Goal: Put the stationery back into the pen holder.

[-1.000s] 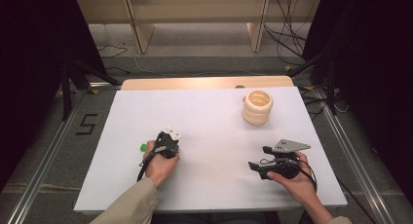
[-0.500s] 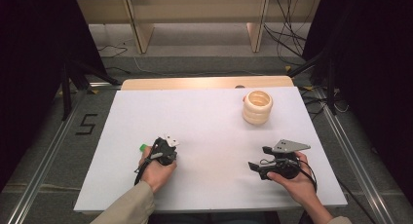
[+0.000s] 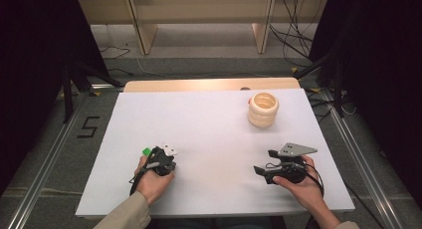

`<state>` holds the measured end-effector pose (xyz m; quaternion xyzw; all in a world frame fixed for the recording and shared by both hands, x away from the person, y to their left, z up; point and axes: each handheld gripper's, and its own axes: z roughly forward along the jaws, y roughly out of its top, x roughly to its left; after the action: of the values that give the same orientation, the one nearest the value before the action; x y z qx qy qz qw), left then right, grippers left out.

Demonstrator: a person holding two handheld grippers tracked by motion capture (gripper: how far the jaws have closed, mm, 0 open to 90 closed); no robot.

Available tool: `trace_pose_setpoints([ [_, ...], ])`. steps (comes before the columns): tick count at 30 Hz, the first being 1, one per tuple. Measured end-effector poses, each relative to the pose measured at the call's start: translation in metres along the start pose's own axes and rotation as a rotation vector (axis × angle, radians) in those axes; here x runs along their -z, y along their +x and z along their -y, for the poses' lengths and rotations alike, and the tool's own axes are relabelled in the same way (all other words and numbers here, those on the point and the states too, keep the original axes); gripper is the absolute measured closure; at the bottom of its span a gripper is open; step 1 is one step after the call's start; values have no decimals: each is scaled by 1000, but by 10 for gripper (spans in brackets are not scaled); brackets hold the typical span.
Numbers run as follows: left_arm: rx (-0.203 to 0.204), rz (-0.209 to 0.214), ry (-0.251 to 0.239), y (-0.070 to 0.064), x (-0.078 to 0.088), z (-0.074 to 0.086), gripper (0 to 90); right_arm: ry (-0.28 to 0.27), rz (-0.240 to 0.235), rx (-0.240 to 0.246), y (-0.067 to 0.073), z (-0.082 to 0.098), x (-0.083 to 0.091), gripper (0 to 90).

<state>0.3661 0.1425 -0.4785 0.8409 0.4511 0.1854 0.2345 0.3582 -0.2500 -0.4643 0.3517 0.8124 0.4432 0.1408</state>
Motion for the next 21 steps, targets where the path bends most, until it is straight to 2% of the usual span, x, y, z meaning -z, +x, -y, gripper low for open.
trace_pose_setpoints([
  [12, 4, 31, 62, 8, 19, 22, 898, -1, 0, 1, 0, 0, 1, 173],
  [16, 9, 28, 77, 12, 24, 29, 898, -3, -2, 1, 1, 0, 0, 173],
  [21, 47, 8, 101, 27, 33, 43, 898, -1, -1, 2, 1, 0, 0, 173],
])
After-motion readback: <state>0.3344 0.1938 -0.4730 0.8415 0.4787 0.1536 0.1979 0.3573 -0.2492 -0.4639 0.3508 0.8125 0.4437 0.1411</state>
